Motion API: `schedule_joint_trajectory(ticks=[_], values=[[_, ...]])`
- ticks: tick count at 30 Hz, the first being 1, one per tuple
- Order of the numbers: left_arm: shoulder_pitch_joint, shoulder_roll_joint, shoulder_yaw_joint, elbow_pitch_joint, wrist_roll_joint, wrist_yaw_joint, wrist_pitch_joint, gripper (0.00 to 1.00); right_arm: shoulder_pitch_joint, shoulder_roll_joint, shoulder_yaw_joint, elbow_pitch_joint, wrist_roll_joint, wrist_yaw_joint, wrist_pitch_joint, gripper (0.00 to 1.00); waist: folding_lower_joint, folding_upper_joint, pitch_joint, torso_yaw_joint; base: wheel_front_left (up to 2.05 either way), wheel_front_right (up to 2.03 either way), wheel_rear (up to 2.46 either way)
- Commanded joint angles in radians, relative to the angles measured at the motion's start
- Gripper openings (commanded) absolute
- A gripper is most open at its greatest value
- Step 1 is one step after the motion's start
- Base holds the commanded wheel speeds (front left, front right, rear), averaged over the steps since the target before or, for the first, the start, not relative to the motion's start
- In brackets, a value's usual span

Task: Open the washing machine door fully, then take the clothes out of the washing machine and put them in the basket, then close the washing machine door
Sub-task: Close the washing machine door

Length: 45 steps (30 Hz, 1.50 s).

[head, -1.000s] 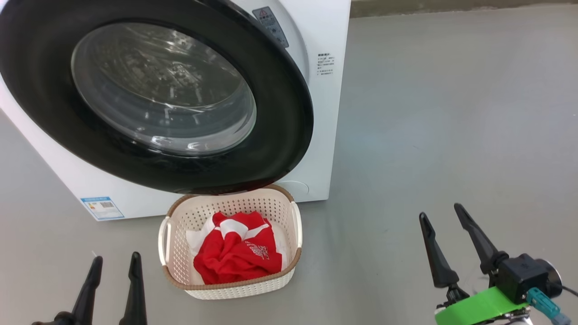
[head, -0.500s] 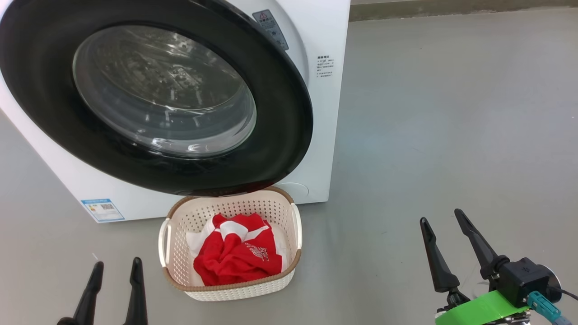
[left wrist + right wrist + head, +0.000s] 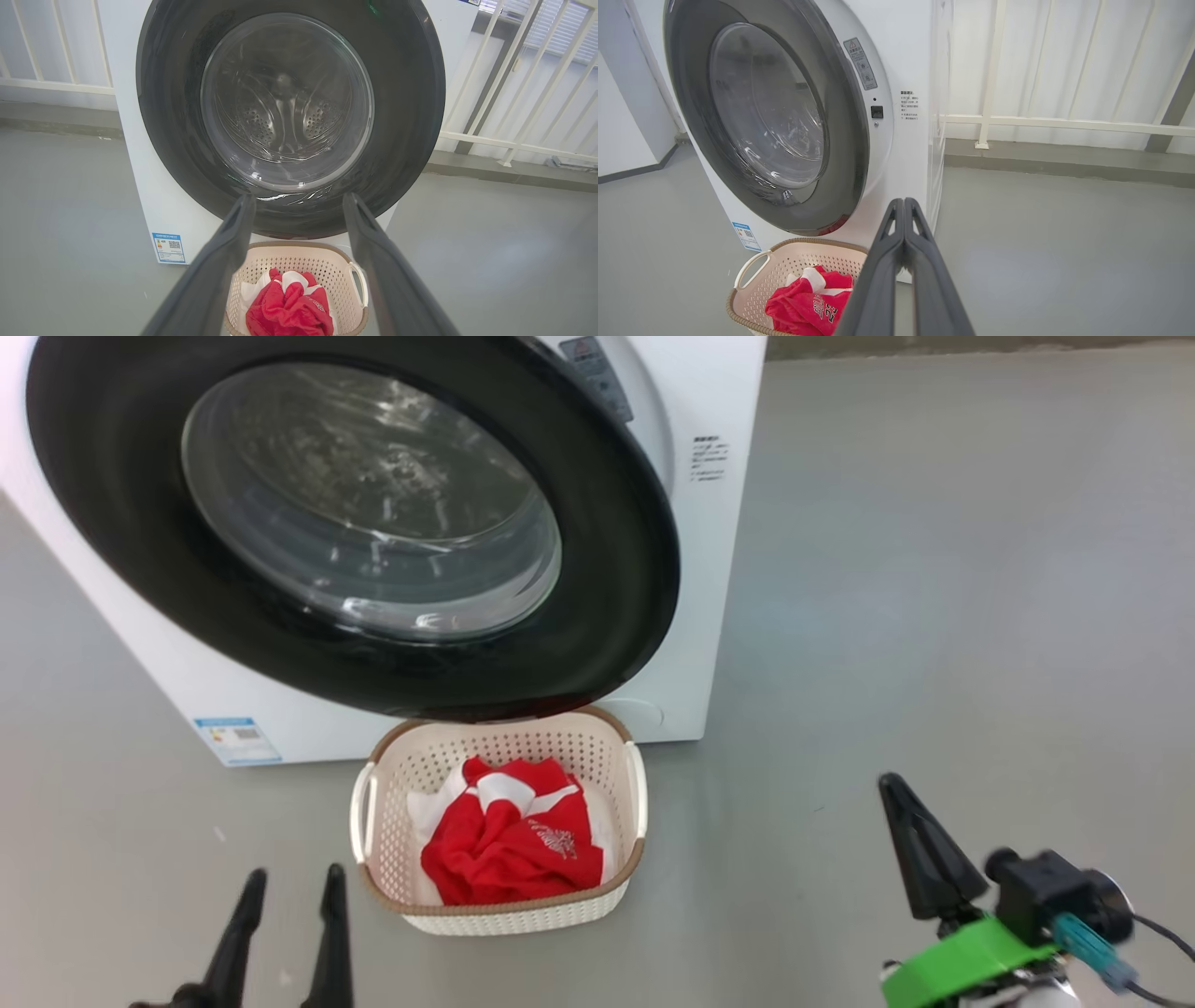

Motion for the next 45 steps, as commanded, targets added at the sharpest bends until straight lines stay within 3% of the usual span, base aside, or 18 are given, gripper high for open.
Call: schedule_joint_trajectory(ticks=[1, 15, 33, 45], values=[[-0.062, 0.006, 0.021, -0.03, 0.015, -0.008, -0.011, 1.0, -0.068, -0.005, 0.043, 0.007, -0.015, 0.006, -0.006, 0.0, 0.0, 0.0, 0.02, 0.02, 0.0, 0.0, 0.0], [-0.133, -0.02, -0.027, -0.065, 0.038, -0.022, -0.012, 1.0, -0.324, -0.005, 0.13, 0.171, -0.037, 0.006, 0.001, 0.0, 0.0, 0.0, 0.119, 0.081, 0.0, 0.0, 0.0], [-0.228, -0.068, -0.061, -0.067, 0.056, -0.071, -0.013, 1.0, -0.73, -0.005, 0.207, 0.459, -0.048, 0.006, -0.003, 0.0, 0.0, 0.0, 0.274, 0.197, 0.0, 0.0, 0.0], [-0.277, -0.101, -0.078, -0.063, 0.089, -0.112, -0.013, 1.0, -0.935, -0.005, 0.138, 0.569, -0.1, 0.006, -0.006, 0.0, 0.0, 0.0, 0.346, 0.224, 0.0, 0.0, 0.0]])
